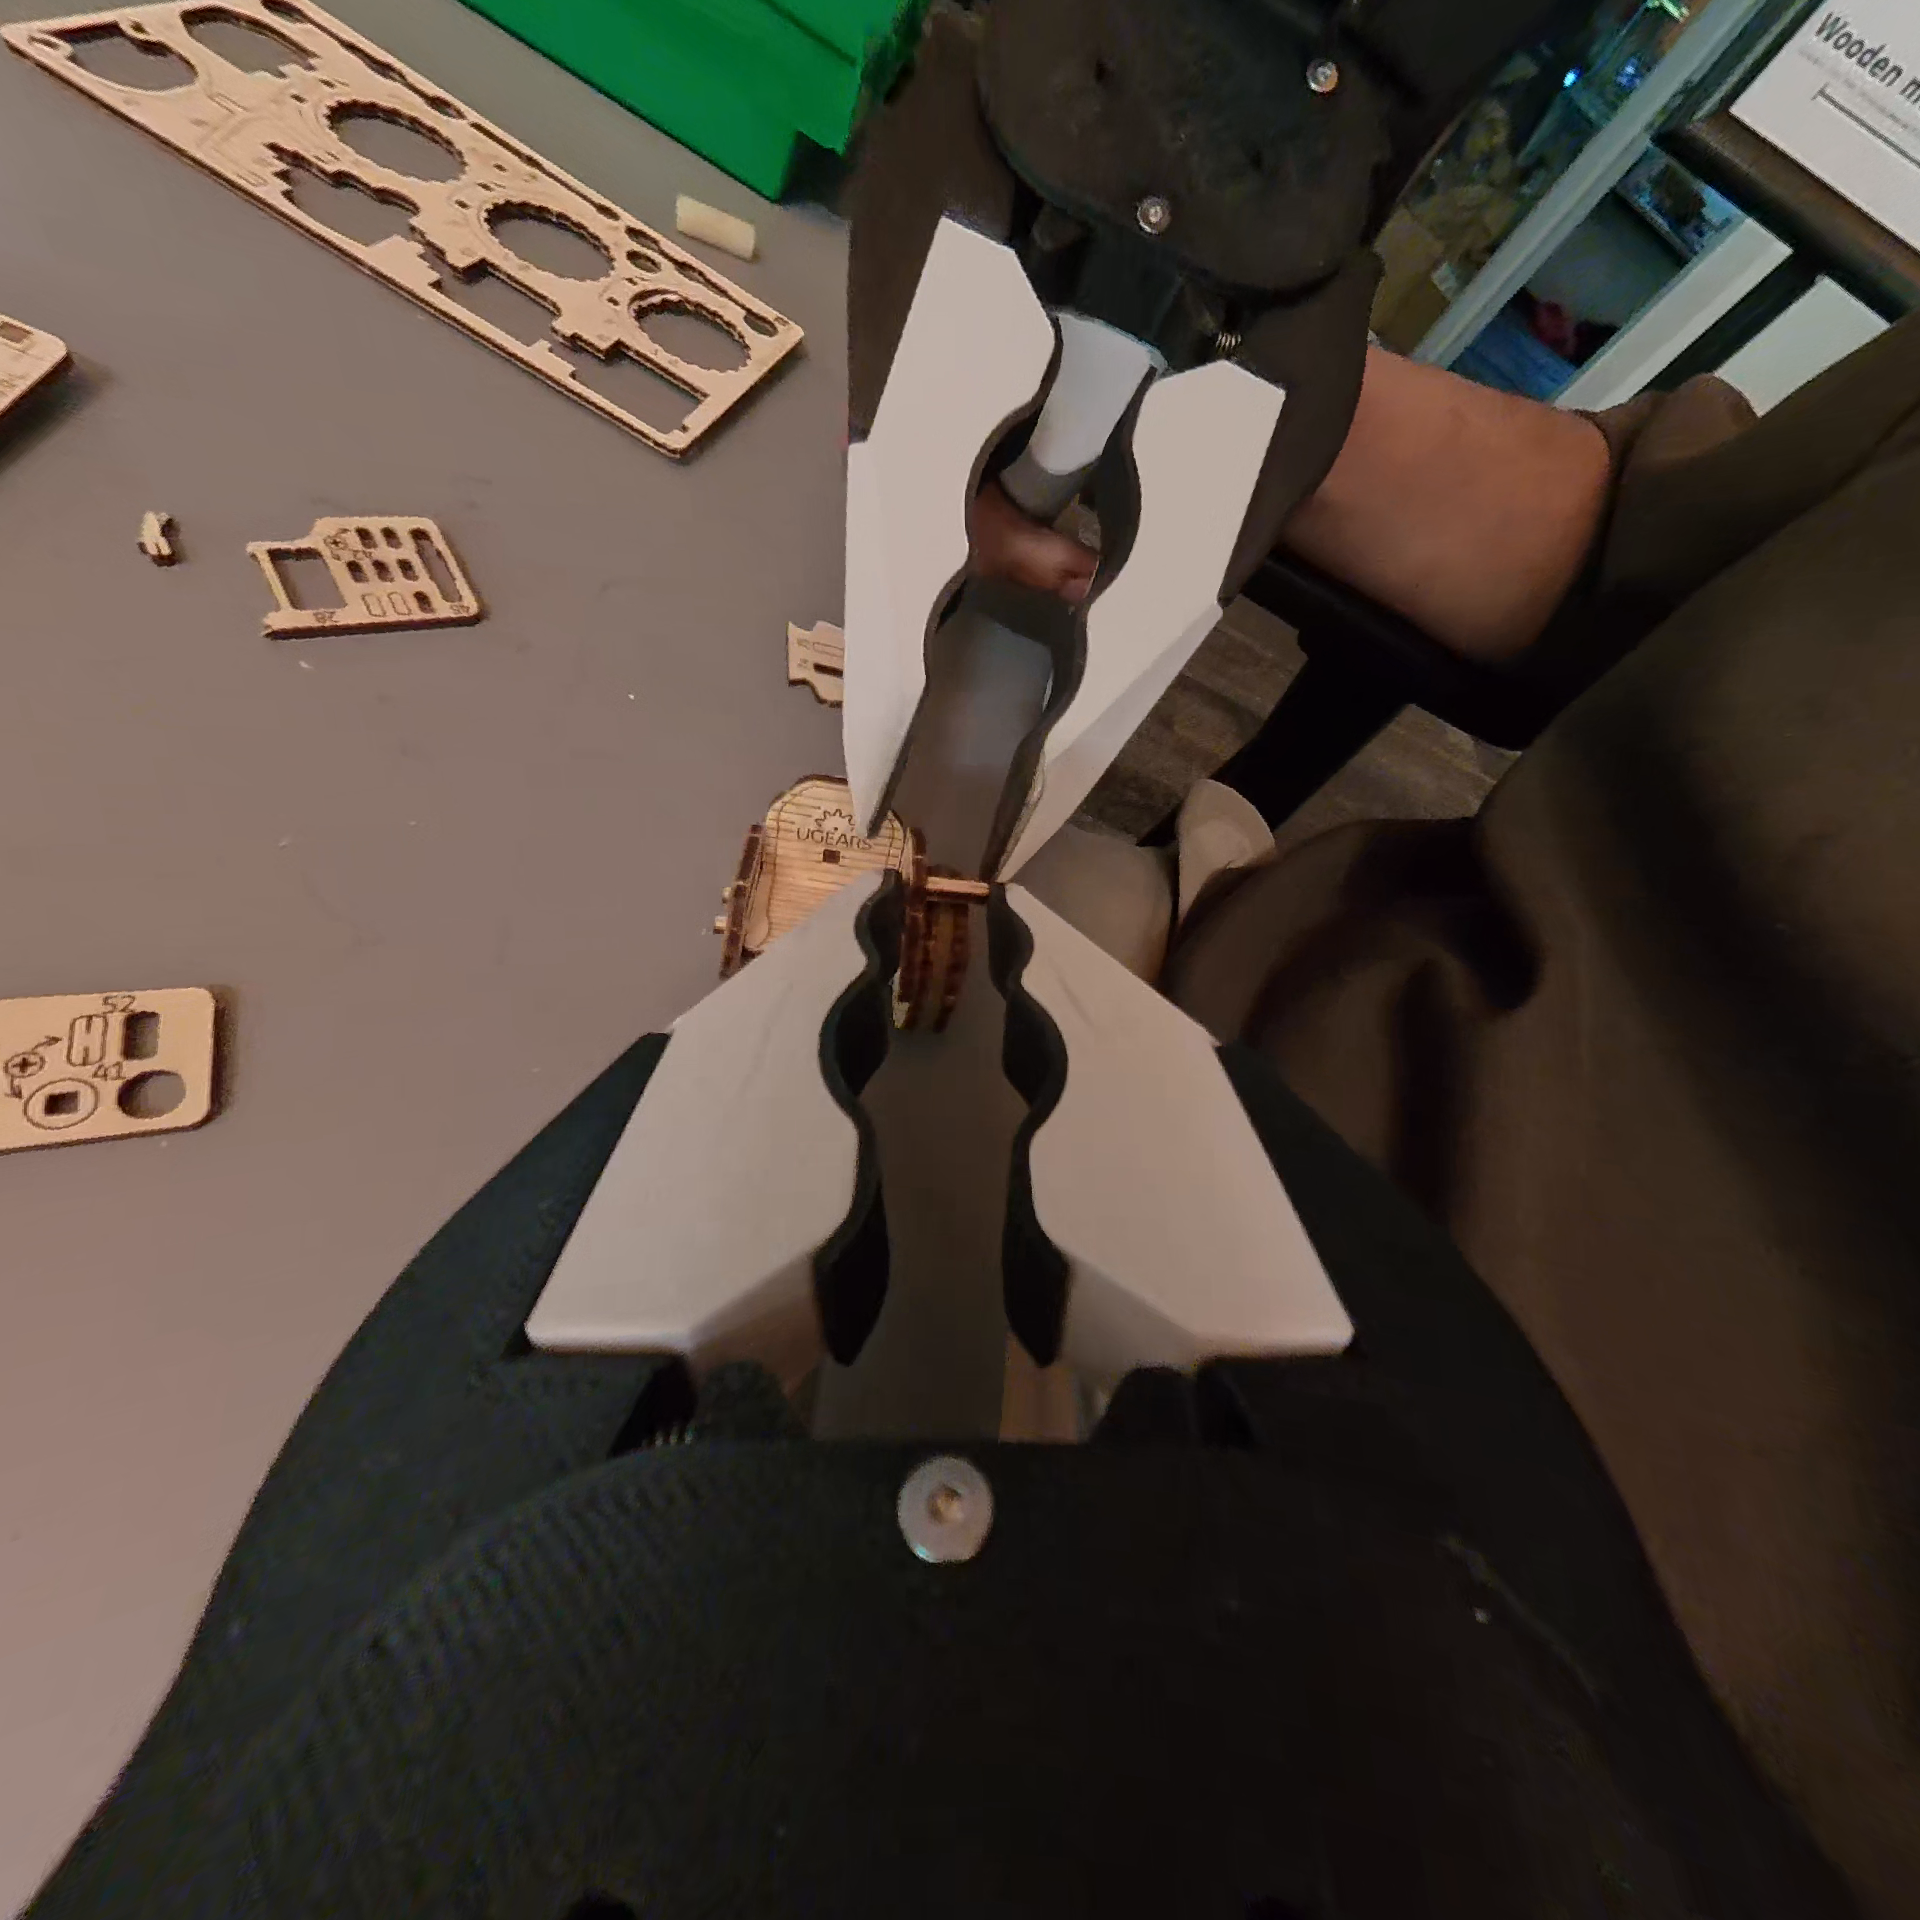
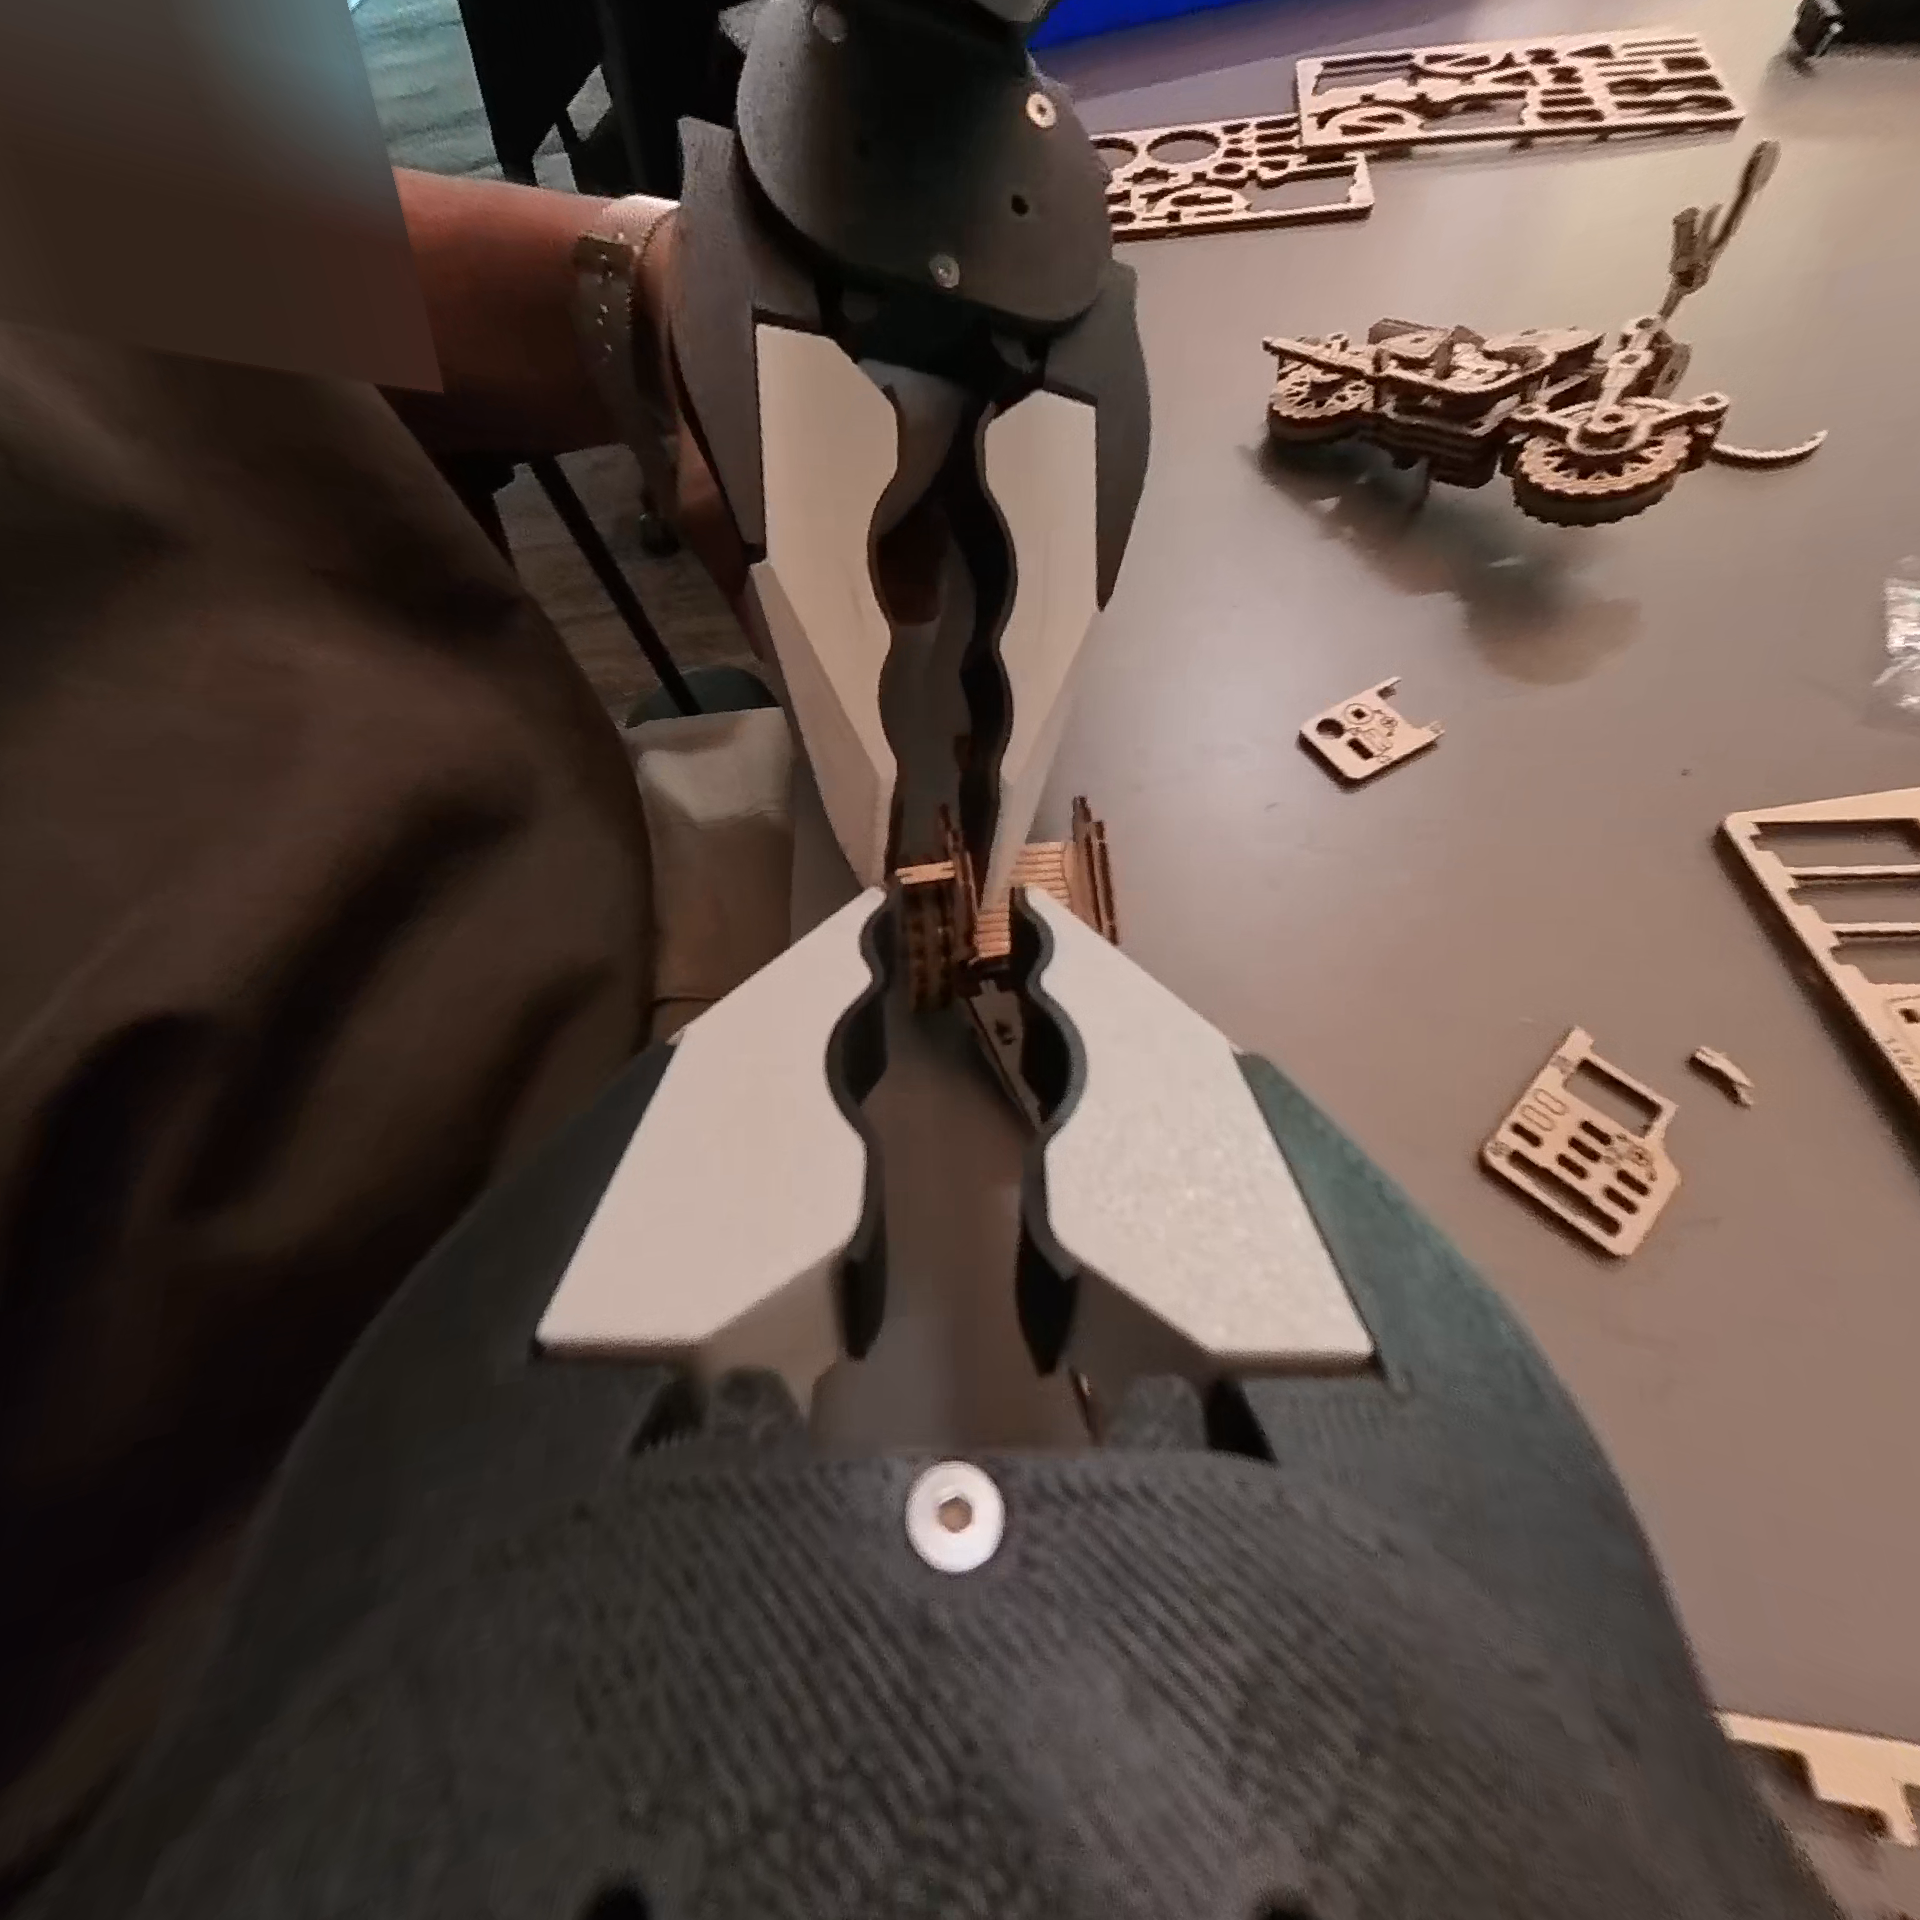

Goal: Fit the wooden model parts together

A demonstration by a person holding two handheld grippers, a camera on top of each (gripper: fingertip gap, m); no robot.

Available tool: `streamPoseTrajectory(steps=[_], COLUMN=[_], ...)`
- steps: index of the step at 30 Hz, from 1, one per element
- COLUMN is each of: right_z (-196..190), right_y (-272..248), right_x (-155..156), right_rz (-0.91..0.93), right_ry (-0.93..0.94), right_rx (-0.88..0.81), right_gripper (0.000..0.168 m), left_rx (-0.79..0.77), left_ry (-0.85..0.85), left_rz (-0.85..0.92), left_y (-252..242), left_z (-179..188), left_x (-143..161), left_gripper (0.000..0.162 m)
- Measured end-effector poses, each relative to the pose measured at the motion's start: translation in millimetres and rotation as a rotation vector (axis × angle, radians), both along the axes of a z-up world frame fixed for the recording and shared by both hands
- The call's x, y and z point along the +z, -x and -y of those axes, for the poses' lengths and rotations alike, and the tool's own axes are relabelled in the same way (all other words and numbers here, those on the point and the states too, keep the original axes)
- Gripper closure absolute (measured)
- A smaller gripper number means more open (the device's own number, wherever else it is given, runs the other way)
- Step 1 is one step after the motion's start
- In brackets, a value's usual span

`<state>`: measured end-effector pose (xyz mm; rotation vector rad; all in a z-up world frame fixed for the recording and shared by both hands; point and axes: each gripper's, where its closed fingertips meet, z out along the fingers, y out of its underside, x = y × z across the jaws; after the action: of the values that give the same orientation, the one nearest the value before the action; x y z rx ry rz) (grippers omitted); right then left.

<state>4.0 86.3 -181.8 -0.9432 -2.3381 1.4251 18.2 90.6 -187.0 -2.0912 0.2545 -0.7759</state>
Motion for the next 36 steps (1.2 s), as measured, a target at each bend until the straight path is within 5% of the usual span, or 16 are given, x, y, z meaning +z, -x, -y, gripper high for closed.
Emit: streamPoseTrajectory(steps=[17,36], right_z=[3.0,4.9], right_y=[-2.4,-5.2], right_x=[-6.9,-6.1], right_rz=[0.005,0.049], right_ry=[-0.028,0.026], right_rx=[0.018,0.042], right_gripper=[0.167,0.167], left_rx=[-0.015,-0.037], left_ry=[0.004,0.004], left_rz=[0.030,0.035], left_y=[-1.5,-3.4], left_z=[2.2,5.5], left_x=[1.3,1.8], left_gripper=[0.148,0.148])
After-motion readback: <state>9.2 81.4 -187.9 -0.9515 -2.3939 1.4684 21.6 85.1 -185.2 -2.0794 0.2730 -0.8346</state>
